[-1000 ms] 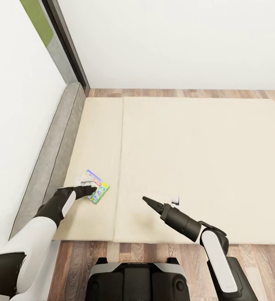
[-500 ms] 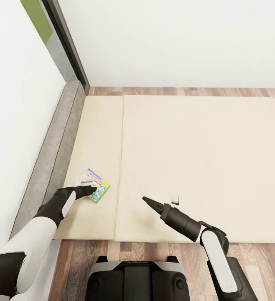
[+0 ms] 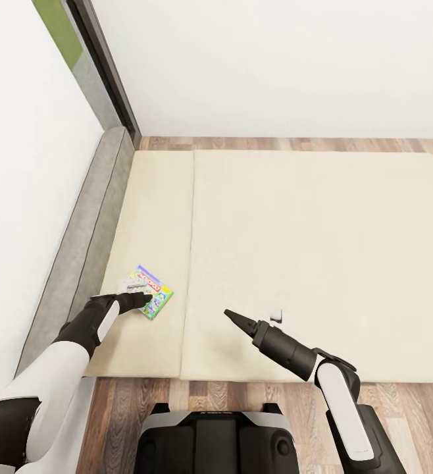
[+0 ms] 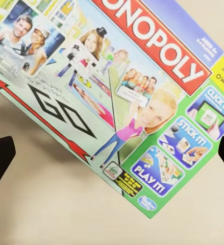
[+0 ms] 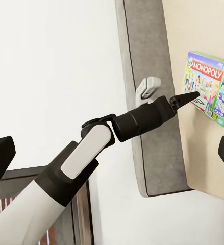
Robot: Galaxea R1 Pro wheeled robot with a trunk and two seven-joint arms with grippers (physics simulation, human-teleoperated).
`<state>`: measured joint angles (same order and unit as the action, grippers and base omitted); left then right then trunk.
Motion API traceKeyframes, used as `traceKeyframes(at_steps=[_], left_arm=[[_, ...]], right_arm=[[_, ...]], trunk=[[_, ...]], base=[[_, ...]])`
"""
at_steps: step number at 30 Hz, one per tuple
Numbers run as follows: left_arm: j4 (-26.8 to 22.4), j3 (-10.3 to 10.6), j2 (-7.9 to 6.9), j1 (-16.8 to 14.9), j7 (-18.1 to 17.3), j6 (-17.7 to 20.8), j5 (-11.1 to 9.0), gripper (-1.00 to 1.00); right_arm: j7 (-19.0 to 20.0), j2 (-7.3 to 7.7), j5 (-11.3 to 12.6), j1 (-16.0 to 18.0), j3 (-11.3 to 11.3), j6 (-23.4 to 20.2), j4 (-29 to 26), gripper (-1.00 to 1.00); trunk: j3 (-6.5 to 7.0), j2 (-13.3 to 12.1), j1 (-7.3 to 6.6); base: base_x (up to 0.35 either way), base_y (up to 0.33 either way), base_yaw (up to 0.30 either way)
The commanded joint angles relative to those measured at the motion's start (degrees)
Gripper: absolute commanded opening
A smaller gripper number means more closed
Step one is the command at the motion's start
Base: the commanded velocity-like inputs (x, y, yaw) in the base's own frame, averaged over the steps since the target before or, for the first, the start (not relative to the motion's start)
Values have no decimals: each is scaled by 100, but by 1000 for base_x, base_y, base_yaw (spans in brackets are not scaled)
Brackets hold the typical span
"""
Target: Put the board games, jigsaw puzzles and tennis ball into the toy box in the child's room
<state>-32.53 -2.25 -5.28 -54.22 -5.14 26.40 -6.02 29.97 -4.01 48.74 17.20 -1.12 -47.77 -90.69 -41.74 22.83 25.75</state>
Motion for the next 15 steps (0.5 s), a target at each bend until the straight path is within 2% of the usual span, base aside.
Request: traceKeyframes(at_steps=[1,15], left_arm=[[-8,-14,0,-1,-5,41,-57,100],[-10,-34,0,-1,-5,41,-57,100]], right_arm=[[9,-3,4,1,7,-31,-2,100],[9,-3,3,3,7,-10,-2,100]], trunk=[[-6,9,3],[-6,9,3]], base=[[0,0,0],[0,0,0]])
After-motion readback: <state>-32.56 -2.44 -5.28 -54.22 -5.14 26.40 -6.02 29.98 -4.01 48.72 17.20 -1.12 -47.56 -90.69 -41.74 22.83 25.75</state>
